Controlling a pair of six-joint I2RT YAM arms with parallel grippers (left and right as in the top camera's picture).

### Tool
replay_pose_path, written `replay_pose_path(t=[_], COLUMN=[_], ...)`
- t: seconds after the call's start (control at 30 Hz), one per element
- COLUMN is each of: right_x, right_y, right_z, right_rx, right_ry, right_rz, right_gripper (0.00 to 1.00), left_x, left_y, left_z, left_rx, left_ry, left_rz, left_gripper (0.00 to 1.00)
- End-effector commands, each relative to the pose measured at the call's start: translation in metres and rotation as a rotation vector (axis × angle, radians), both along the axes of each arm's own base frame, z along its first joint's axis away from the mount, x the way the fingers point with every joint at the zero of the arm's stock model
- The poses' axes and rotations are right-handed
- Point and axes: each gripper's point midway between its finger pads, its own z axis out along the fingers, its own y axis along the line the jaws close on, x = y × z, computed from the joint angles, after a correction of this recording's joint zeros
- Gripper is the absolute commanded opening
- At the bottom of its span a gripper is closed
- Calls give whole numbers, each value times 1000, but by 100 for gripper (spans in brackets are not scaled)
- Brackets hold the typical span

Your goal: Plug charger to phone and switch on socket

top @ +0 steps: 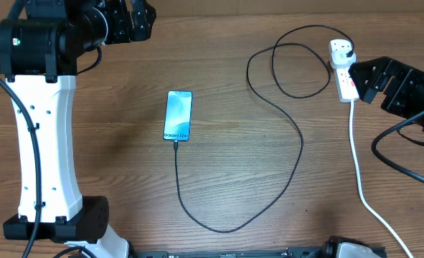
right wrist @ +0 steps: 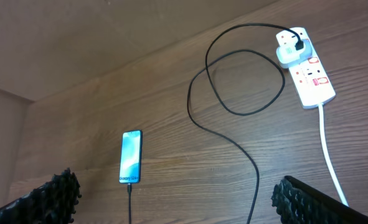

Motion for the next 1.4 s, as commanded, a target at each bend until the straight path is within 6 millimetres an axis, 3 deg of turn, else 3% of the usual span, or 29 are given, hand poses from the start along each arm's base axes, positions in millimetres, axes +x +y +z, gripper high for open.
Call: replay_pose_path(t=[0.0, 0.2, 0.5, 0.6, 0.7, 0.93, 1.0, 1.13, 1.37], right_x=[-6, -23, -90, -99, -94, -53, -43, -37, -45], right_y=[4, 4, 17, 12, 7, 14, 20, 26, 34], right_z=[3, 10, 41, 46, 45, 9, -14, -49, -108], right_rx=[2, -21, -143, -205, -256, -289, -287, -281, -270], right_ry=[-4, -27, -203, -261, -332, -577, -666, -782, -952], right_rz=[11, 3, 65, 38, 14, 29, 44, 52, 53], right_gripper=[100, 100, 100, 100, 100, 100, 100, 100, 100], left_x=[4, 4, 4, 4, 4, 4, 4, 4, 4], left_y=[3, 3, 3, 3, 3, 3, 3, 3, 3], left_z=[-6, -5, -5, -6, -5, -5, -6, -5, -6], left_rx=[-6, -6, -6, -6, -6, -6, -6, -6, -6], left_ry=[15, 15, 15, 15, 15, 15, 15, 15, 15], left_rz=[18, 18, 18, 18, 17, 18, 18, 18, 18], left_gripper=[100, 100, 100, 100, 100, 100, 100, 100, 100])
